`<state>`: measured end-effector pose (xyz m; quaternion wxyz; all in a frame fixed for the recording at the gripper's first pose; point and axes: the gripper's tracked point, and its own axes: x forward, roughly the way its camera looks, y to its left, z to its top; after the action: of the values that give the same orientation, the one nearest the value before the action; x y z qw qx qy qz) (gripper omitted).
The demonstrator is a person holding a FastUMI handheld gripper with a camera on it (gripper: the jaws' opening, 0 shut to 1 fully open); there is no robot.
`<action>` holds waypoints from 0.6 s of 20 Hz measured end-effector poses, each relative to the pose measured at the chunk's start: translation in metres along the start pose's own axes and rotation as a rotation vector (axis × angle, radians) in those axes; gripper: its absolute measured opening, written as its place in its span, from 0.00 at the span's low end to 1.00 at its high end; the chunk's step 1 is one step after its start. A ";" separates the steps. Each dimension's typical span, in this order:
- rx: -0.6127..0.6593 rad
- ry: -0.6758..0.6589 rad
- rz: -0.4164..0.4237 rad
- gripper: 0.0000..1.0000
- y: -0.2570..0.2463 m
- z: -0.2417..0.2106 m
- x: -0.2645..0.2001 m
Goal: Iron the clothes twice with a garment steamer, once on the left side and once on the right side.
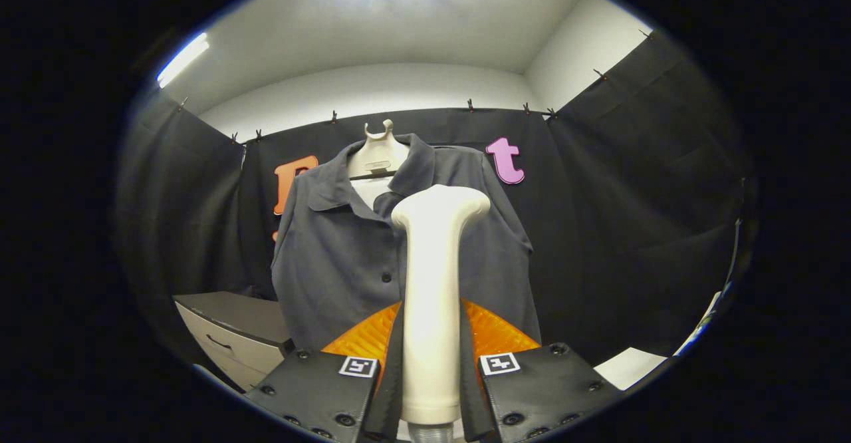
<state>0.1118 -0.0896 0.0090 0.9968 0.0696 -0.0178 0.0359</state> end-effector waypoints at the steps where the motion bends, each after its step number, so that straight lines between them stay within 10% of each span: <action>1: 0.000 0.003 0.000 0.42 -0.005 -0.002 0.006; 12: -0.005 0.018 0.035 0.42 -0.013 -0.015 0.050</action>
<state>0.1628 -0.0973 -0.0053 0.9963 0.0665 -0.0103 0.0541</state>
